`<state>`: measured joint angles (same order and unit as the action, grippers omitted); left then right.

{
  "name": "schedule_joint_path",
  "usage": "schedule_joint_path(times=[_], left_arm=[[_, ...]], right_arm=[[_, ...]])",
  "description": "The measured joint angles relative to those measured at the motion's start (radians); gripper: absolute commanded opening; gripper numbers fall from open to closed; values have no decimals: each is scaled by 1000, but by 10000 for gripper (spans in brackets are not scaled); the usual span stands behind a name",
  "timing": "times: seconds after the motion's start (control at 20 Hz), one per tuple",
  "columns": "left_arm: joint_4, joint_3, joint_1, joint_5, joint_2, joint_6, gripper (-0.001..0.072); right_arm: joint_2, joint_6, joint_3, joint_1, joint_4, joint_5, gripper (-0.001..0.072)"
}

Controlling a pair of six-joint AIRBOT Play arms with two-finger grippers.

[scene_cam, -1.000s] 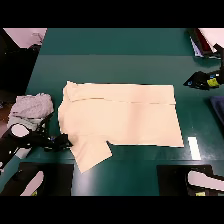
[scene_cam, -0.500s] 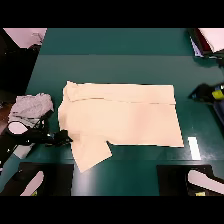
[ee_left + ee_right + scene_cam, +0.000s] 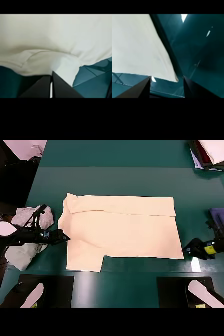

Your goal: Fold the shirts.

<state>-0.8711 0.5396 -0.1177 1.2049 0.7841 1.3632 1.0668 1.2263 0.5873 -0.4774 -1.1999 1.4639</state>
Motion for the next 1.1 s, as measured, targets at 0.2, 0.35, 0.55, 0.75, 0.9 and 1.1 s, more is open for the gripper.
schedule_joint_path(times=[0.2, 0.35, 0.55, 0.75, 0.9, 1.1], left_arm=[[2, 10, 0, -1, 0, -6, 23], [3, 12, 0, 0, 0, -8, 23], [-1, 21, 0, 10, 0, -9, 21], [-21, 87, 0, 75, -40, -7, 21], [-21, 162, 0, 104, -87, 10, 22], [-10, 260, 0, 77, -71, 19, 23]], right_arm=[[-12, -10, -64, 34, 4, -29, 385], [9, -13, -80, 76, 3, -40, 97], [-26, -14, -87, 108, -10, -68, 16], [-153, -6, -55, 116, -79, -2, 15], [-249, 19, 24, 119, -106, 40, 15], [-248, 36, 168, 127, -46, 45, 15]])
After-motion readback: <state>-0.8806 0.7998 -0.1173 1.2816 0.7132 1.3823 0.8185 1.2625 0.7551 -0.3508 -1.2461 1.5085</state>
